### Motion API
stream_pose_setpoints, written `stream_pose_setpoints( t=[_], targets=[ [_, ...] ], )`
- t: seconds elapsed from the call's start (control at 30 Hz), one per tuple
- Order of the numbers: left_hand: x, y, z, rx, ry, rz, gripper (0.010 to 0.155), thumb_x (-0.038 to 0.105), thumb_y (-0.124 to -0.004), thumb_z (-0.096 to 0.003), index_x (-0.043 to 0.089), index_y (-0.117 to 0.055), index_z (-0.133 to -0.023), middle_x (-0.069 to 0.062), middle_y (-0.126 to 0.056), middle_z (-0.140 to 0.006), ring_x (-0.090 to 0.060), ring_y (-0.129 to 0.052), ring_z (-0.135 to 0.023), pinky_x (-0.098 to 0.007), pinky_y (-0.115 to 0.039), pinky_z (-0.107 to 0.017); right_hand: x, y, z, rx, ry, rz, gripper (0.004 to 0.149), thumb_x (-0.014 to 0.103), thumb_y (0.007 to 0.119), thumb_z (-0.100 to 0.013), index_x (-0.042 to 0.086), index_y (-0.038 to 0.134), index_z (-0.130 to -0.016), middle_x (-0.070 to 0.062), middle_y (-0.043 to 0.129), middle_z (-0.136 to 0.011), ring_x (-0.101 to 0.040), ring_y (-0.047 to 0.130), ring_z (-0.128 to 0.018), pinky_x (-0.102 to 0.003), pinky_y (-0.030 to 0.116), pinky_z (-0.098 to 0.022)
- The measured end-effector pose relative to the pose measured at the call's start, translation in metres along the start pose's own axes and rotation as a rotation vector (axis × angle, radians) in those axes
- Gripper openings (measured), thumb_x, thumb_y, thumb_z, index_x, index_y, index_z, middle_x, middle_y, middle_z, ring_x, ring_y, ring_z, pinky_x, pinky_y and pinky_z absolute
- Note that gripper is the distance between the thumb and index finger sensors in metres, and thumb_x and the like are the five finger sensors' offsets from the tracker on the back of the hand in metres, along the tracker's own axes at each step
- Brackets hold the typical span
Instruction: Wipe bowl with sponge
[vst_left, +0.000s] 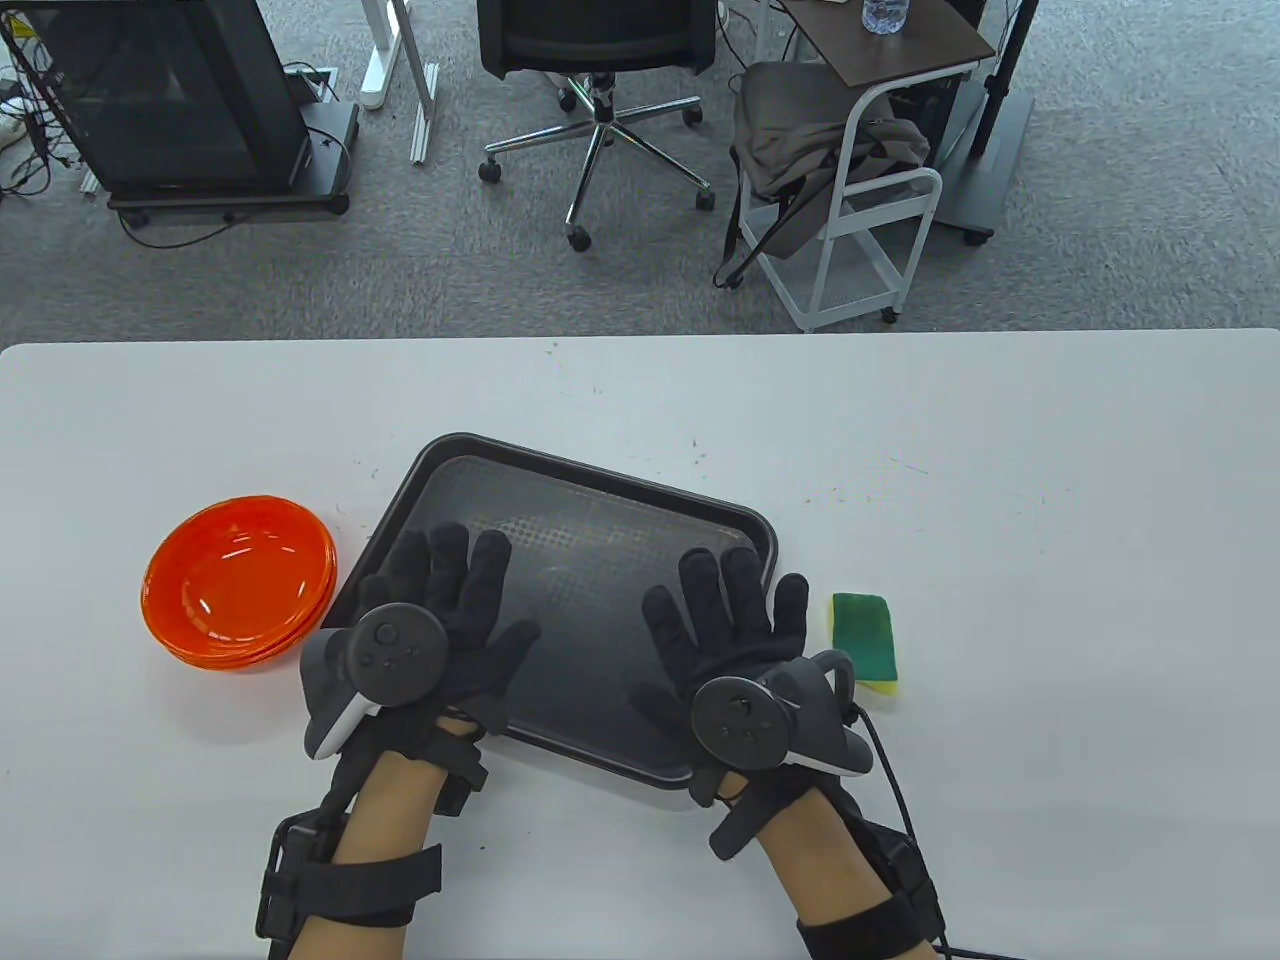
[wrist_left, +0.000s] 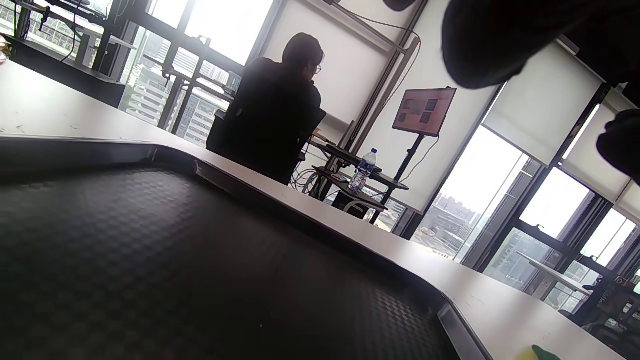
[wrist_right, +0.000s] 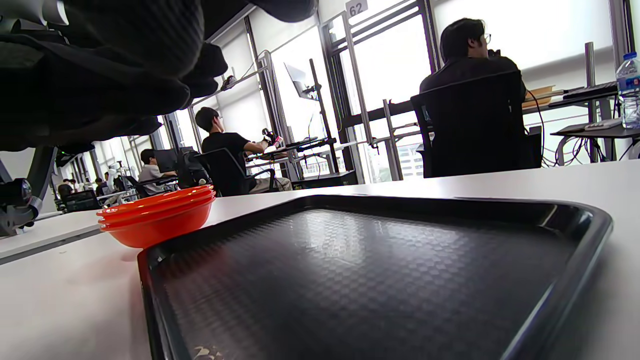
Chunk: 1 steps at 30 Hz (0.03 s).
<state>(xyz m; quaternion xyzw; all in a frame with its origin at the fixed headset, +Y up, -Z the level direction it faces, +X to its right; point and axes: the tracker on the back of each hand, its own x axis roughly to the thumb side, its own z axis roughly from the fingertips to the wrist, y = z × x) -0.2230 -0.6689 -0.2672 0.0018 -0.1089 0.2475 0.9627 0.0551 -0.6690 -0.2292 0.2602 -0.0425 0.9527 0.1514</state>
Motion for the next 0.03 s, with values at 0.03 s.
stream_pose_setpoints(
  t=[0.03],
  targets=[
    [-0.0006, -0.0026, -0.0009, -0.017, 0.005, -0.001, 0.078, 0.056, -0.081, -0.0524, 0.040, -0.035, -0.113, 0.001, -0.017, -0.117, -0.037, -0.003, -0.110, -0.068, -0.012, -0.069, -0.0009, 0.0031, -0.0007, 0.028, 0.006, -0.011, 0.073, 0.058, 0.071, -0.058, 0.017, 0.034, -0.106, -0.022, 0.006, -0.113, -0.059, 0.004, -0.098, -0.079, 0.006, -0.054]
  ],
)
